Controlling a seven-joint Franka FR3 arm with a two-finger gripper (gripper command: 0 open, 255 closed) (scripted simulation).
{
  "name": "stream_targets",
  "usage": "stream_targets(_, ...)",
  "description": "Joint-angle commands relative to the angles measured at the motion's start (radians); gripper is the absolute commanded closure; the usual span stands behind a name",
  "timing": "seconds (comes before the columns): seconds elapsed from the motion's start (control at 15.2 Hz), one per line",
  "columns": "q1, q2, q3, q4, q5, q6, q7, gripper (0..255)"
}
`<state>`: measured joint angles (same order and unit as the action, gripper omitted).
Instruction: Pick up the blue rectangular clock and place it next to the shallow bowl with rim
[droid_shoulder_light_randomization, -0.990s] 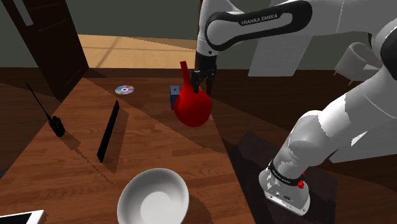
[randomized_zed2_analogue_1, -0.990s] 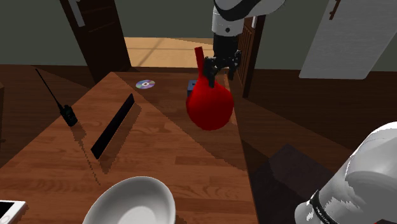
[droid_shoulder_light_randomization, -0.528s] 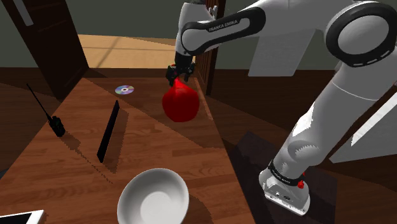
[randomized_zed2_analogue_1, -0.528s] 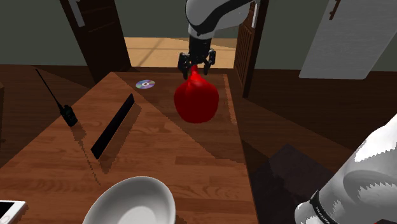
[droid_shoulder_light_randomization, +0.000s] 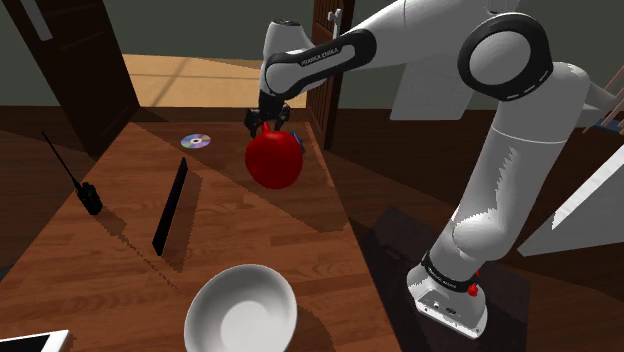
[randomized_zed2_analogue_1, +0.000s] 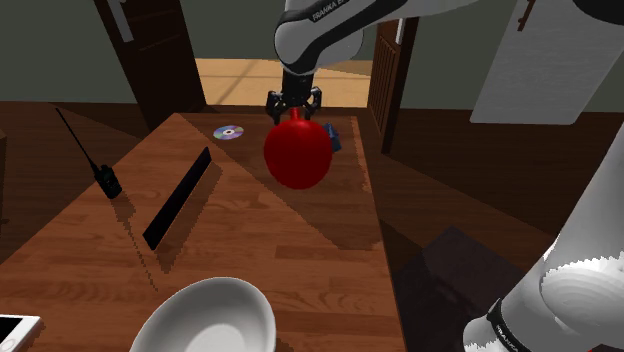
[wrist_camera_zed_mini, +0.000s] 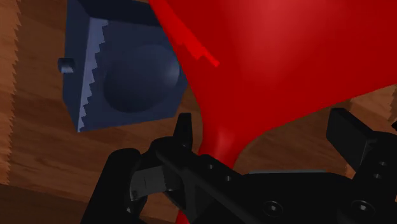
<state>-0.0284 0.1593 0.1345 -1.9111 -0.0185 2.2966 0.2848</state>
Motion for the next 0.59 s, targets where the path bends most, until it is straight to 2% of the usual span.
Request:
stream_targets(0.0, 0.000, 0.026, -0.001, -0.007, -0.002, -0.196, 0.000, 0)
stream_targets(0.26, 0.002, 0.045, -0.003, -0.031, -0.006, -0.152, 0.003, 0)
stream_targets(0.53, 0.004, 0.045, -0.005, -0.031, -0.005, -0.152, 0.002, 0)
